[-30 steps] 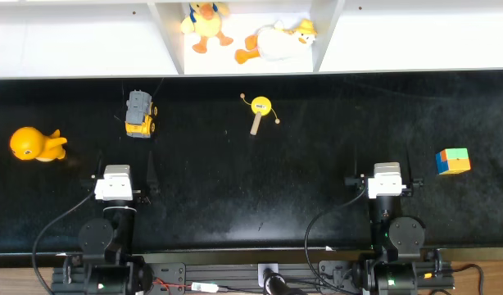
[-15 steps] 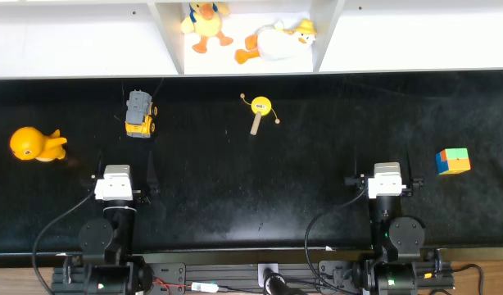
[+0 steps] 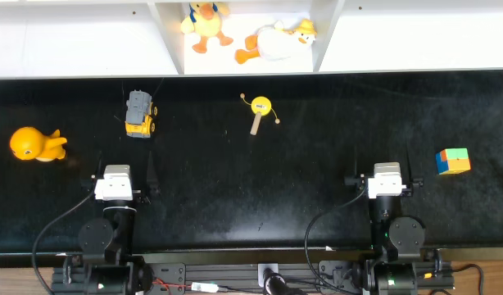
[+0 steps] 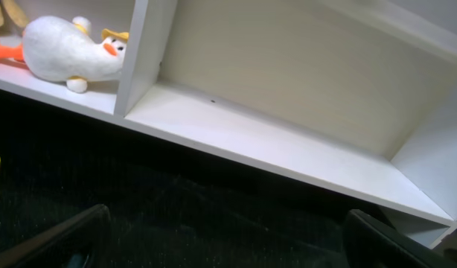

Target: Store Toys

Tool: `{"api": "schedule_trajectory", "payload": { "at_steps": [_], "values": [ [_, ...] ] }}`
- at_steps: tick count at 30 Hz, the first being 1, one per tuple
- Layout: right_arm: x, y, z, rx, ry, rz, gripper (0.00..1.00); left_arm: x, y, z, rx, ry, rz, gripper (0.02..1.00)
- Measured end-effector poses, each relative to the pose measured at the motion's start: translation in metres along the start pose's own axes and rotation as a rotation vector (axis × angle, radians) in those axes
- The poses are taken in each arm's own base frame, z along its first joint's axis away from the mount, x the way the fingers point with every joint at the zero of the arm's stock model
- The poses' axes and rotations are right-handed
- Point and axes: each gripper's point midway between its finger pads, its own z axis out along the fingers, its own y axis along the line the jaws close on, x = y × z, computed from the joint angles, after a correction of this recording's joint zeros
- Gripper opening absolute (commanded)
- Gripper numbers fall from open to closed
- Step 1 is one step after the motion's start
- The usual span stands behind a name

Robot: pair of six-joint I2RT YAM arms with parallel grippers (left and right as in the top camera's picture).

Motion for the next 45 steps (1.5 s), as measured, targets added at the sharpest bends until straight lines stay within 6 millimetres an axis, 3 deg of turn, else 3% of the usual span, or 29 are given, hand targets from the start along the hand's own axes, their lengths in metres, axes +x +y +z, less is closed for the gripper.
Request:
{"api": "schedule_trajectory", "payload": {
  "at_steps": [38, 43, 45],
  "values": [
    [0.0, 0.0, 0.0, 0.0, 0.0, 0.0, 0.996, 0.002, 0.0, 0.0, 0.0, 0.008, 0.0, 0.998],
    [0.0, 0.0, 0.0, 0.001, -0.001, 0.0, 0.993, 0.014, -0.003, -0.003, 0.027, 0.233, -0.084, 0.993],
    [0.0, 0.0, 0.0, -0.001, 0.001, 0.0, 0.993, 0.005, 0.006, -0.01, -0.003, 0.353, -0.123, 0.993]
  ]
}}
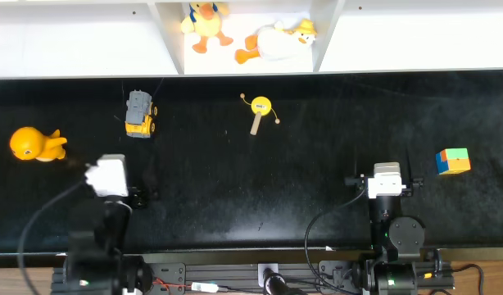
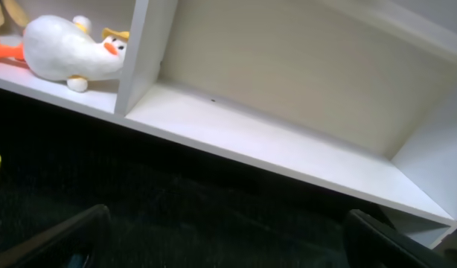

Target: Store Toys

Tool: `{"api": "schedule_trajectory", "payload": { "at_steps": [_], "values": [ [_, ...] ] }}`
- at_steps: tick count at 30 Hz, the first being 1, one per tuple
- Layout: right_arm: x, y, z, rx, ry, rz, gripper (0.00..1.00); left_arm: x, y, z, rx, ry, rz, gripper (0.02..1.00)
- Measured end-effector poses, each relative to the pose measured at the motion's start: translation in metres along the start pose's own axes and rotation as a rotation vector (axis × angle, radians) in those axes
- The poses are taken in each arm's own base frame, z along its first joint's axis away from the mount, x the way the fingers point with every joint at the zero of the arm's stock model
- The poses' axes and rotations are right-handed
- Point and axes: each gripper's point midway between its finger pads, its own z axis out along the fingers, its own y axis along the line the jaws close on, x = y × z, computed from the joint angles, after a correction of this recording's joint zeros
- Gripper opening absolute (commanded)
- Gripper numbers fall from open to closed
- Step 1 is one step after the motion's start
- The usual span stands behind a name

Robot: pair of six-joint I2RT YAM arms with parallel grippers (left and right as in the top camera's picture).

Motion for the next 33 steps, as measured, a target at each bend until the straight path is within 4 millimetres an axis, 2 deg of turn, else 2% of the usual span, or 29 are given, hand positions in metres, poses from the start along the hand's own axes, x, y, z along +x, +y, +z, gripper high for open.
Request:
{"api": "schedule_trajectory", "payload": {
  "at_steps": [5, 8, 10, 13, 16, 18, 22, 26, 29, 33],
  "values": [
    [0.0, 0.0, 0.0, 0.001, -0.001, 0.0, 0.996, -0.033, 0.029, -0.015, -0.078, 0.204, -0.065, 0.993],
    [0.0, 0.0, 0.0, 0.0, -0.001, 0.0, 0.996, -0.056, 0.051, -0.009, -0.086, 0.253, -0.081, 0.993],
    [0.0, 0.0, 0.0, 0.001, -0.001, 0.0, 0.996, -0.063, 0.067, -0.001, -0.076, 0.277, -0.091, 0.993],
    [0.0, 0.0, 0.0, 0.0, -0.001, 0.0, 1.0, -0.058, 0.089, 0.011, -0.049, 0.314, -0.117, 0.996],
    [0.0, 0.0, 0.0, 0.0, -0.001, 0.0, 0.993, -0.043, 0.115, 0.014, -0.037, 0.338, -0.164, 0.996],
    [0.0, 0.0, 0.0, 0.001, -0.001, 0.0, 0.993, -0.037, 0.134, 0.01, -0.041, 0.323, -0.205, 0.998],
    [0.0, 0.0, 0.0, 0.0, 0.0, 0.0, 0.996, -0.032, 0.175, -0.015, -0.145, 0.271, -0.28, 0.996],
    [0.0, 0.0, 0.0, 0.0, 0.0, 0.0, 0.996, -0.028, 0.194, -0.021, -0.21, 0.276, -0.26, 0.998],
    [0.0, 0.0, 0.0, 0.0, -0.001, 0.0, 0.996, -0.019, 0.209, -0.007, -0.217, 0.311, -0.183, 0.996],
    [0.0, 0.0, 0.0, 0.0, -0.001, 0.0, 0.996, -0.011, 0.214, 0.023, -0.177, 0.348, -0.102, 0.996]
  ]
}}
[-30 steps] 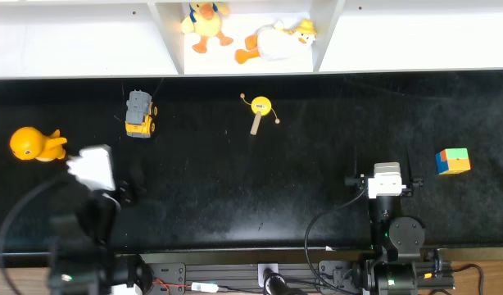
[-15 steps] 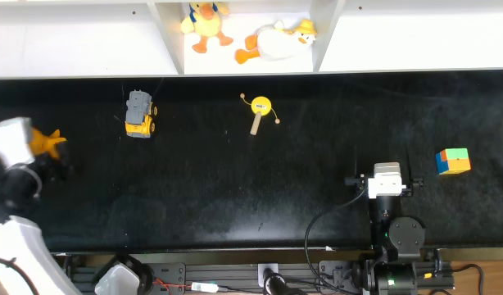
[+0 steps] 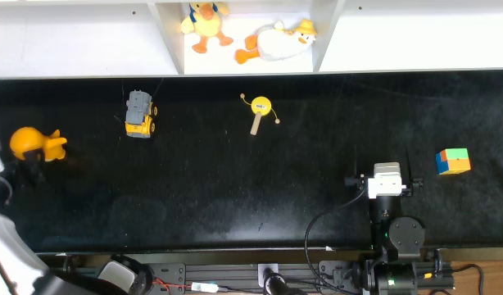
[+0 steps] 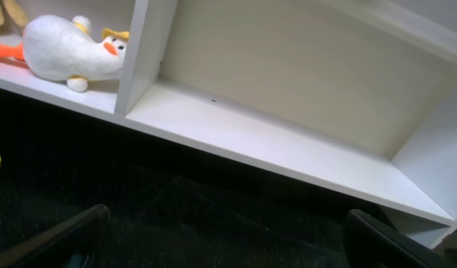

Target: Store Toys

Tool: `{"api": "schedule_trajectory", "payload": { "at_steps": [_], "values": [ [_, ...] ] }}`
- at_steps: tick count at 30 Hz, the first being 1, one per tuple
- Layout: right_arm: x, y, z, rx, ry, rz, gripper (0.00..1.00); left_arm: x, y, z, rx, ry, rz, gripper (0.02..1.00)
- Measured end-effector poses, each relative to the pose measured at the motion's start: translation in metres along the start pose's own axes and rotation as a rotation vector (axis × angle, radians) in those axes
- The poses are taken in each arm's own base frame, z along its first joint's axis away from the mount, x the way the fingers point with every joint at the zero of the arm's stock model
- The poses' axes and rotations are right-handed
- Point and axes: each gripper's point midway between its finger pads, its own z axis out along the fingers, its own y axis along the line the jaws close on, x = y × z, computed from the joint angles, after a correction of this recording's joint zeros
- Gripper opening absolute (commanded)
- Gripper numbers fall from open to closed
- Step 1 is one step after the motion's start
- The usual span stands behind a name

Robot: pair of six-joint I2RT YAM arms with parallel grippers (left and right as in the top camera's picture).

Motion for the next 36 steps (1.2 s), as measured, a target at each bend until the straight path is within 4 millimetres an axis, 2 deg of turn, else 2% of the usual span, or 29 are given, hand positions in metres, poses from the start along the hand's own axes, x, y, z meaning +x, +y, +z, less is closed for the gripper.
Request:
{"api": "schedule_trajectory", "payload": {
  "at_steps": [4, 6, 7, 8, 9, 15, 17, 20, 23, 28, 31, 36],
  "values": [
    [0.0, 0.0, 0.0, 0.0, 0.0, 0.0, 0.996, -0.002, -0.003, 0.025, 0.02, 0.014, 0.057, 0.998],
    [0.0, 0.0, 0.0, 0.0, 0.0, 0.0, 0.996, 0.0, -0.005, 0.034, 0.032, 0.028, 0.065, 0.932],
    [0.0, 0.0, 0.0, 0.0, 0.0, 0.0, 0.996, 0.003, -0.006, 0.038, 0.038, 0.037, 0.063, 0.833],
    [0.0, 0.0, 0.0, 0.0, 0.0, 0.0, 0.996, 0.006, -0.006, 0.041, 0.043, 0.049, 0.057, 0.645],
    [0.0, 0.0, 0.0, 0.001, -0.001, 0.0, 0.996, 0.008, -0.005, 0.044, 0.044, 0.058, 0.062, 0.542],
    [0.0, 0.0, 0.0, 0.0, 0.0, 0.0, 0.996, 0.006, 0.001, 0.05, 0.024, 0.05, 0.083, 0.183],
    [0.0, 0.0, 0.0, 0.0, 0.0, 0.0, 0.996, 0.006, 0.002, 0.05, 0.022, 0.05, 0.082, 0.115],
    [0.0, 0.0, 0.0, 0.0, 0.0, 0.0, 0.996, 0.006, 0.001, 0.048, 0.02, 0.052, 0.064, 0.071],
    [0.0, 0.0, 0.0, 0.001, 0.0, 0.0, 0.993, 0.0, 0.0, 0.038, 0.004, 0.034, 0.038, 0.069],
    [0.0, 0.0, 0.0, 0.001, -0.001, 0.0, 0.993, -0.034, -0.007, -0.01, -0.061, -0.095, -0.021, 0.069],
    [0.0, 0.0, 0.0, 0.0, 0.0, 0.0, 0.996, -0.047, -0.013, -0.027, -0.065, -0.159, -0.042, 0.069],
    [0.0, 0.0, 0.0, 0.001, 0.0, 0.0, 0.996, -0.061, -0.024, -0.03, -0.027, -0.209, -0.079, 0.069]
  ]
}}
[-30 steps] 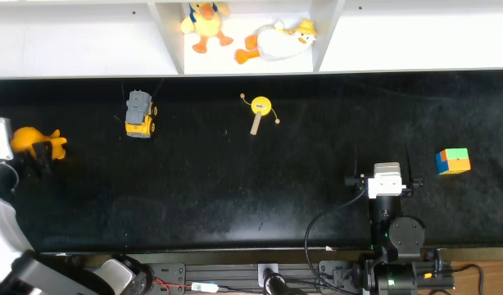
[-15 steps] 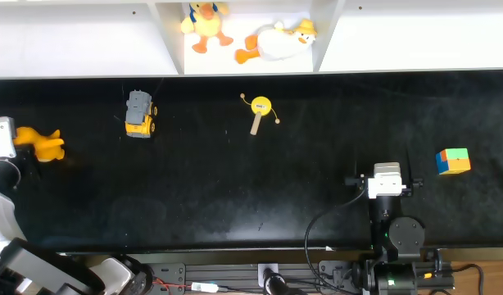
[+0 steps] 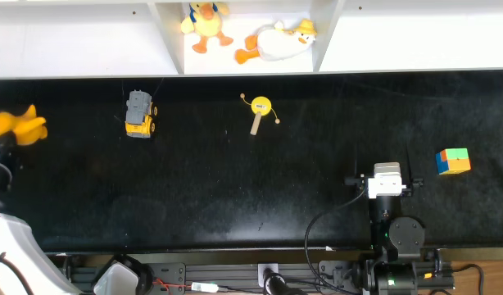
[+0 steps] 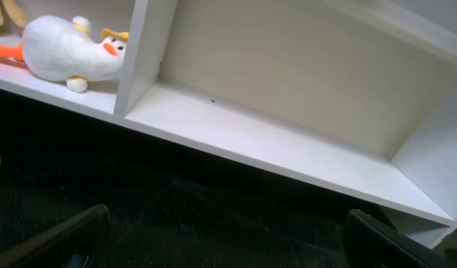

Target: Store Toys

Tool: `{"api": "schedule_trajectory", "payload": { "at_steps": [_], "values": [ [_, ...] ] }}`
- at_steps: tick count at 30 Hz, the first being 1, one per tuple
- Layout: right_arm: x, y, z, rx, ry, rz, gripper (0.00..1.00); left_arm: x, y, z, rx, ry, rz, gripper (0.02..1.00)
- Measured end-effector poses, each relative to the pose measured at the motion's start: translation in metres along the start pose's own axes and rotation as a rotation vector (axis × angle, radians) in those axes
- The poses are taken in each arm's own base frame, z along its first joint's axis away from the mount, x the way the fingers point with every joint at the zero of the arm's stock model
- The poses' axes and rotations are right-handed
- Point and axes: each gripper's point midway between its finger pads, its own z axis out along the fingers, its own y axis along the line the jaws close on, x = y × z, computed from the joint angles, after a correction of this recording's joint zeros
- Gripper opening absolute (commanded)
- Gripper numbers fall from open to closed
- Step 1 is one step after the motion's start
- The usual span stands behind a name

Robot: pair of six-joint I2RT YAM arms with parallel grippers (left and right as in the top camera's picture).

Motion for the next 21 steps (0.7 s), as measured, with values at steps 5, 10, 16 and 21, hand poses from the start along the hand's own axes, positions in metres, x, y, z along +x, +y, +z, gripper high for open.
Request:
{"api": "schedule_trajectory", "payload": {
  "at_steps": [5, 10, 16, 21],
  "values": [
    [0.0, 0.0, 0.0, 0.0, 0.0, 0.0, 0.996, -0.024, -0.039, 0.014, 0.081, -0.064, 0.051, 0.08],
    [0.0, 0.0, 0.0, 0.0, -0.001, 0.0, 0.998, -0.026, -0.062, 0.044, 0.115, -0.046, 0.053, 0.08],
    [0.0, 0.0, 0.0, 0.0, 0.001, 0.0, 0.993, -0.027, -0.062, 0.081, 0.119, 0.03, 0.014, 0.08],
    [0.0, 0.0, 0.0, 0.0, 0.0, 0.0, 0.996, -0.055, -0.055, 0.093, 0.099, 0.036, 0.006, 0.08]
  ]
}}
